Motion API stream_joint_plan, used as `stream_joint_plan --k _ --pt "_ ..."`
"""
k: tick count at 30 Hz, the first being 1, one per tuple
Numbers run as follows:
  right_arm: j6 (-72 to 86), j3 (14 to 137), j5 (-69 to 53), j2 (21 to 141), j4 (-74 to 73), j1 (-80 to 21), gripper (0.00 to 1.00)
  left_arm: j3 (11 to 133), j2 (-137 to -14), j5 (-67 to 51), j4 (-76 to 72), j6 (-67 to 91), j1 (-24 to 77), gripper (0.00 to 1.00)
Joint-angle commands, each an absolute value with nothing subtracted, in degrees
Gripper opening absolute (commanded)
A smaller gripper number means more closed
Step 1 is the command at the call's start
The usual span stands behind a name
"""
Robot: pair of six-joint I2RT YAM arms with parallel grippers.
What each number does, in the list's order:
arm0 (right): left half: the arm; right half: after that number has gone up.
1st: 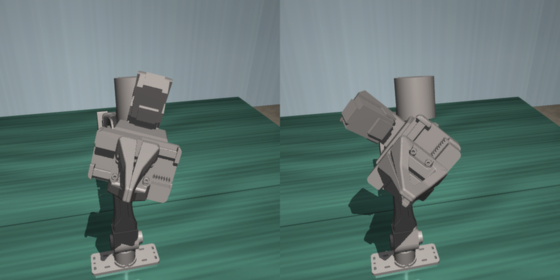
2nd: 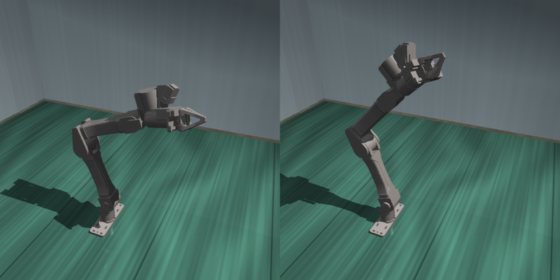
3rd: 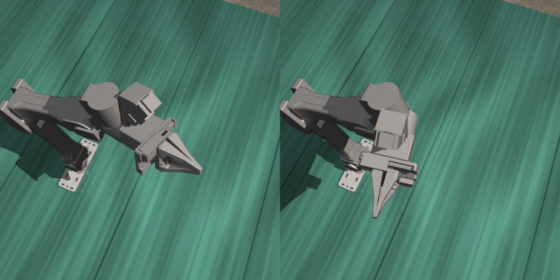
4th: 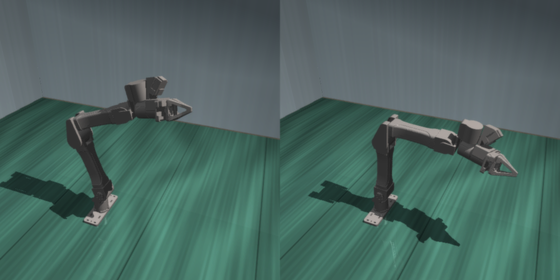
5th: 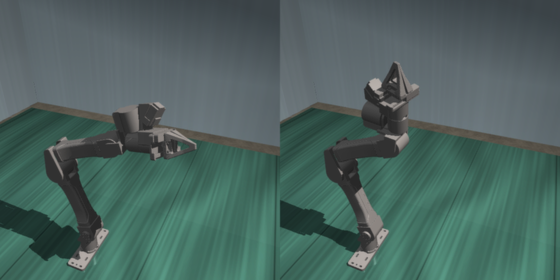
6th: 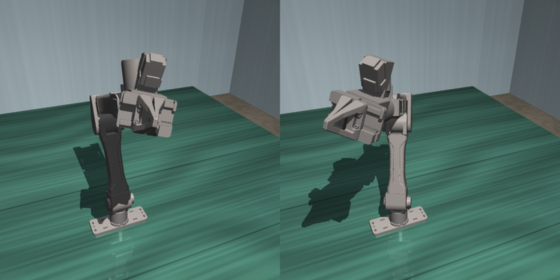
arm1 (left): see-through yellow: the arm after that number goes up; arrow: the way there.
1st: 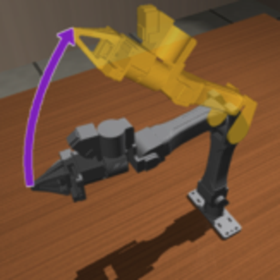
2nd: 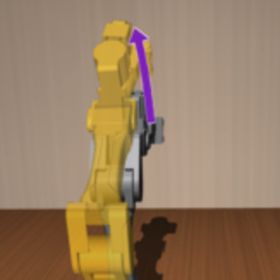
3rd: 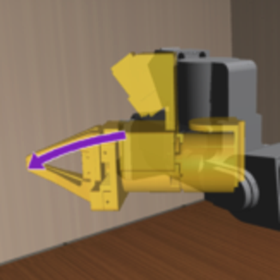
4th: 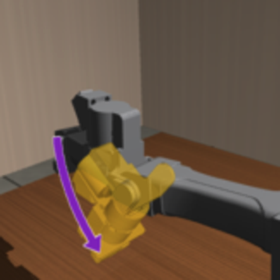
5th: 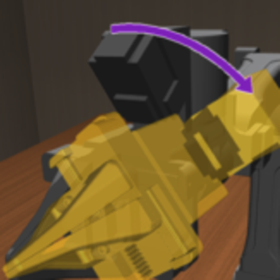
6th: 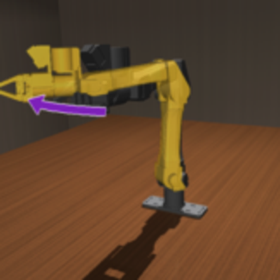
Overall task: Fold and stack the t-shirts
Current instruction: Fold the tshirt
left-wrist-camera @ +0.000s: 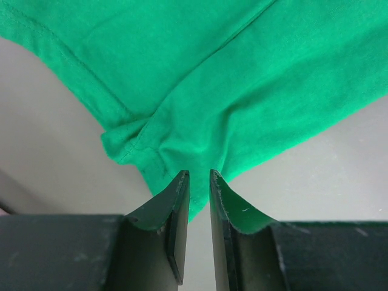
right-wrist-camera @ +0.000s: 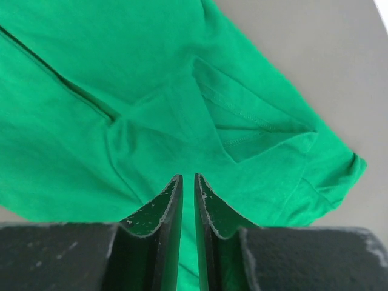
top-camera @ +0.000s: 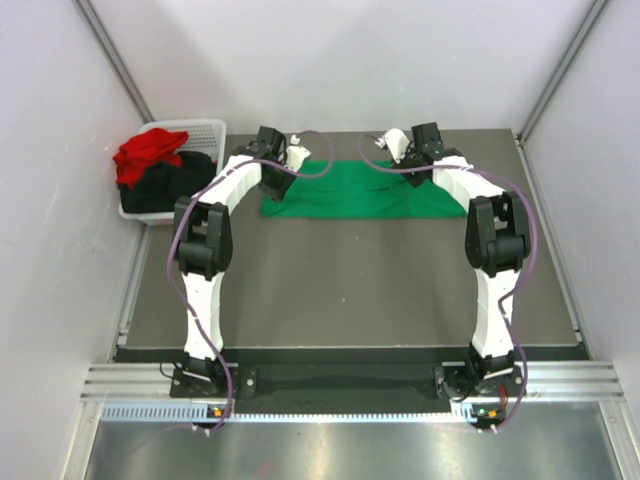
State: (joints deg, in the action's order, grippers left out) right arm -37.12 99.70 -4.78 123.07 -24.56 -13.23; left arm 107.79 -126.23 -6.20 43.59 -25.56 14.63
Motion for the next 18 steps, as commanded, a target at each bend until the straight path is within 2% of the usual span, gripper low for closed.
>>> stream_joint_plan --k 1,9,18 --pt "-37.8 103.7 -4.7 124.6 -24.4 -11.9 0.14 108.7 -124.8 -7.6 43.0 -23.9 14.5 0.25" --pt "-37.6 106.7 -4.5 128.6 -24.4 -11.1 0.12 106.9 -123.7 -6.3 42.8 -23.5 14.5 0.25" --pt "-35.9 116.4 -5.0 134.8 -24.9 -11.1 0.11 104.9 -123.0 -4.5 42.9 -23.5 14.6 0.25"
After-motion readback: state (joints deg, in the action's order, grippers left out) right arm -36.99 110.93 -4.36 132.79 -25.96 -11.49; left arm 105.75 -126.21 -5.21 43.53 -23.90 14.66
